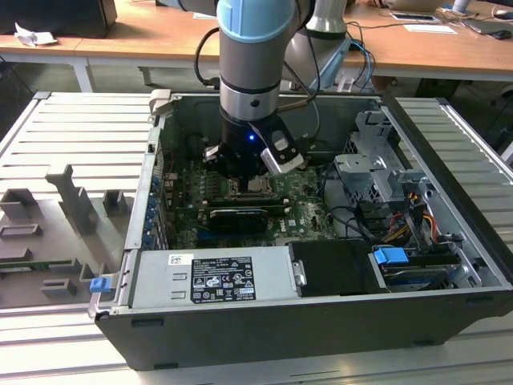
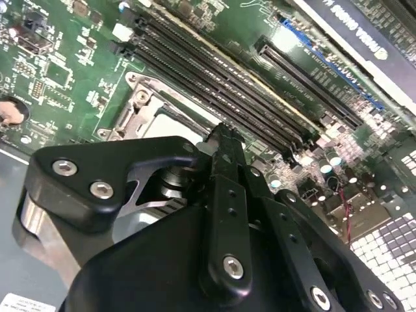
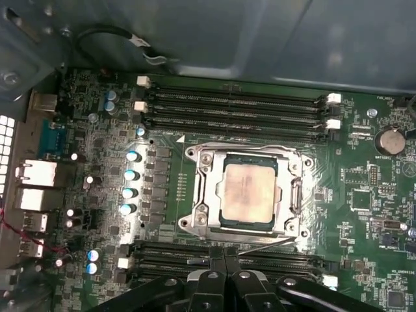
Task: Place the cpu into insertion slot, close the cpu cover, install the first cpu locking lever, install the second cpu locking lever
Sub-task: 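Install the second cpu locking lever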
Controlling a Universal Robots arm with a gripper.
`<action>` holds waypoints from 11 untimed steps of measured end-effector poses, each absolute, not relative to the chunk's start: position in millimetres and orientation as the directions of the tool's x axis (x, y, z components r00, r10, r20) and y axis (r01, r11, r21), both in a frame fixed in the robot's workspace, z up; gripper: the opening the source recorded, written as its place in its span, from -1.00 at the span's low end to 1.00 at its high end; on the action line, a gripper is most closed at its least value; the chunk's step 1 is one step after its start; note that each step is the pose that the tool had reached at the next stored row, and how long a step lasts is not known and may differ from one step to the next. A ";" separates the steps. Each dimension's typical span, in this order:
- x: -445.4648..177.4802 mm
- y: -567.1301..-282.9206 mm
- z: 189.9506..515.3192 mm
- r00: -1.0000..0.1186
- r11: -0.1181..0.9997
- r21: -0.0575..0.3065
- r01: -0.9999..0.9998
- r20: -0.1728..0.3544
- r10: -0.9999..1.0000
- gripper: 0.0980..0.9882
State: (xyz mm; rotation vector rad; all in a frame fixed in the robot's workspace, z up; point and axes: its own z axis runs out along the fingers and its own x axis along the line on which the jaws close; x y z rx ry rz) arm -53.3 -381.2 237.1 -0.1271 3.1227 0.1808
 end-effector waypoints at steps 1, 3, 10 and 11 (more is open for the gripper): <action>-55.0 -381.6 236.9 -0.997 0.990 0.115 -0.082 -0.016 -0.080 -0.98; -61.8 -382.0 233.9 -0.997 0.990 0.118 -0.082 -0.016 -0.080 -0.98; -65.1 -382.1 218.6 -0.997 0.990 0.119 -0.082 -0.016 -0.080 -0.98; -65.4 -382.1 216.9 -0.997 0.990 0.119 -0.082 -0.016 -0.080 -0.98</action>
